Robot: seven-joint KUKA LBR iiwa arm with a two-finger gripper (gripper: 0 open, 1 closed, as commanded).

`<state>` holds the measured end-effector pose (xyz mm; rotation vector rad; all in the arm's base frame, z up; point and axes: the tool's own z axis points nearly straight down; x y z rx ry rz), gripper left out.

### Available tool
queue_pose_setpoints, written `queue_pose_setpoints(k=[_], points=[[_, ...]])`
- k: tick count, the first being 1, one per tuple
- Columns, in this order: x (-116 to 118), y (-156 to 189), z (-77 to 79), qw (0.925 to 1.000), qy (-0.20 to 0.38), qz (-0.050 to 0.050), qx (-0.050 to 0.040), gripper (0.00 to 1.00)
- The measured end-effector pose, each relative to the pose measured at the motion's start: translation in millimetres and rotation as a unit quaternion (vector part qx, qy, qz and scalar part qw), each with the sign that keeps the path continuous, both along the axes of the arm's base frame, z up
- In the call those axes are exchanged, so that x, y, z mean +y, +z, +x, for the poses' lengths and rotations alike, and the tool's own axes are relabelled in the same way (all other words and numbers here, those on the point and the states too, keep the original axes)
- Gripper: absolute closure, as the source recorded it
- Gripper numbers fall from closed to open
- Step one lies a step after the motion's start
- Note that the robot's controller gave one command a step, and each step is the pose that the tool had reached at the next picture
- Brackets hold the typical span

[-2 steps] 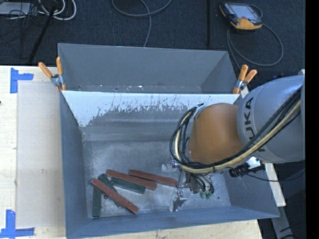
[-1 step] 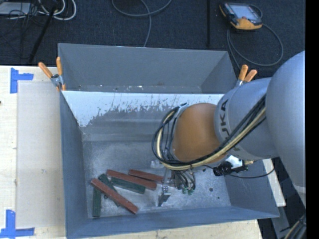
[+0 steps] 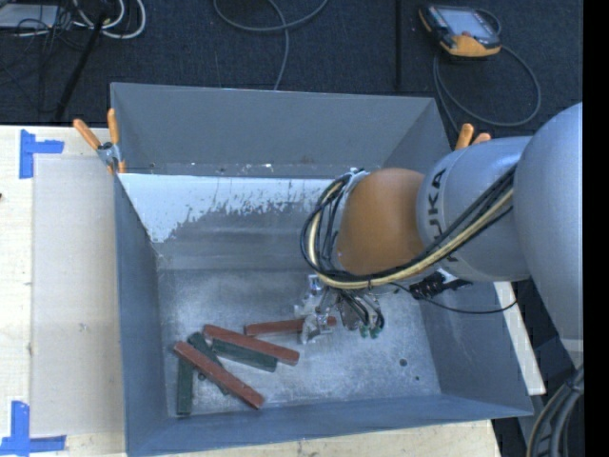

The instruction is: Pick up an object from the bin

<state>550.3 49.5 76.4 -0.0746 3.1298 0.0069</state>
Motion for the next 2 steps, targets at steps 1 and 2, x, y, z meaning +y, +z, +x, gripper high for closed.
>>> queue_pose_setpoints(k=[1,2], points=[[0.0,0.0,0.0,1.0000,0.000,0.000,0.0000,1.00],[-6.2,206.2,-15.2,0.9991,0.042,-0.003,0.0065,1.00]])
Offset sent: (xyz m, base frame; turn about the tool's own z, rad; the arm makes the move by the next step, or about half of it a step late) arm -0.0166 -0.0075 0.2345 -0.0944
